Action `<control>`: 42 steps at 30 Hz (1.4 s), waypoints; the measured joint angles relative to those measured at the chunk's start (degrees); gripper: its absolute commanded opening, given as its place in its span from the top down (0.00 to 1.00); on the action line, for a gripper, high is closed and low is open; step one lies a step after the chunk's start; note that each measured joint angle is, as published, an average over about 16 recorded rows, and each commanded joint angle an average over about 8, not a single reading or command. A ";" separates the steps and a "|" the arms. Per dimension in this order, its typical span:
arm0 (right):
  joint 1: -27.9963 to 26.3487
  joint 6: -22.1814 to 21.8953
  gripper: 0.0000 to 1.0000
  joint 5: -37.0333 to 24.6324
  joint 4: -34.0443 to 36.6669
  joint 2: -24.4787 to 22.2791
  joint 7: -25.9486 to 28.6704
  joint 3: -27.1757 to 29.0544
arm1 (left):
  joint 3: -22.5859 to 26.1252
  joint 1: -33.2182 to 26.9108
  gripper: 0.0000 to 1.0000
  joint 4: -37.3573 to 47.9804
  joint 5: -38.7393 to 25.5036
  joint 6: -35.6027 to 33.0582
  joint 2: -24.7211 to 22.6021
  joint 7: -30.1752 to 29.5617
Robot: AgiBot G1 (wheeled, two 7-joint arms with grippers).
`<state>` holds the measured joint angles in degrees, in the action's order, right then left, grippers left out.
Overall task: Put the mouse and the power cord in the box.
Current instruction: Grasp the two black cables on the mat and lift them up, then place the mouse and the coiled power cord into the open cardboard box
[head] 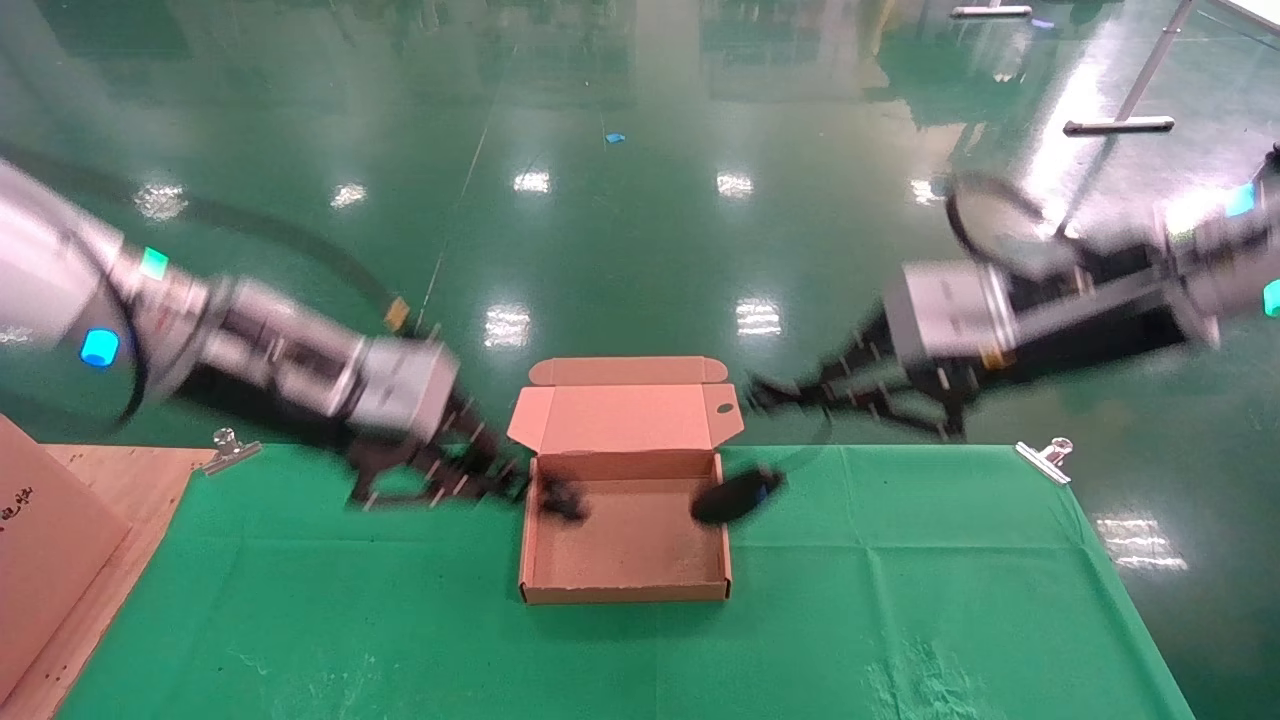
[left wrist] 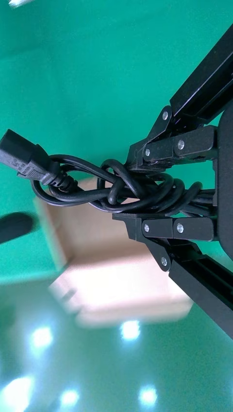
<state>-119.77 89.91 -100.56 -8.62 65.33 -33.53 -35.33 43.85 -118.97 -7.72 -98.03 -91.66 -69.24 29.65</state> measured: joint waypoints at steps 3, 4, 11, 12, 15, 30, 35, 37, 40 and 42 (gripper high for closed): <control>-2.55 0.90 1.00 0.64 -1.91 0.88 2.46 -0.25 | 0.54 -3.19 1.00 -1.21 1.51 -0.30 -1.45 -1.58; -3.26 1.09 1.00 0.88 -2.60 1.11 3.26 -0.40 | 0.83 -4.14 1.00 -1.64 2.01 -0.35 -1.84 -2.12; -5.86 1.70 1.00 3.57 -8.44 1.12 8.85 -2.59 | 3.56 -8.31 1.00 -5.02 6.71 -0.53 -2.41 -6.00; -5.90 1.74 1.00 4.16 -9.51 0.87 9.69 -3.05 | 4.06 -8.54 1.00 -5.63 7.51 -0.54 -2.23 -6.55; -5.68 1.82 1.00 6.28 -13.32 -0.23 12.45 -4.66 | 5.76 -8.72 1.00 -7.77 9.96 -0.47 -1.36 -8.03; -0.72 -0.05 1.00 16.97 -38.79 -9.64 28.81 -12.48 | 10.05 2.59 1.00 -19.10 16.07 17.37 2.40 -13.66; 1.80 -1.34 1.00 18.10 -43.70 -12.13 31.48 -13.39 | 8.82 11.05 1.00 -22.31 16.41 30.66 1.64 -15.96; 2.98 -1.87 1.00 18.28 -44.75 -12.85 31.85 -13.60 | 8.36 14.63 1.00 -23.65 16.36 36.31 1.02 -16.73; 4.87 -2.71 1.00 18.34 -45.47 -13.65 31.80 -13.90 | 7.90 20.10 1.00 -25.30 15.58 45.86 -0.48 -17.22; 6.18 -3.27 1.00 18.29 -45.38 -14.00 31.37 -14.10 | 7.95 23.68 1.00 -26.15 14.53 52.38 -1.82 -17.09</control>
<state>-113.60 86.64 -82.27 -54.00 51.33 -2.16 -49.43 51.80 -95.29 -33.87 -83.50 -39.28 -71.07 12.56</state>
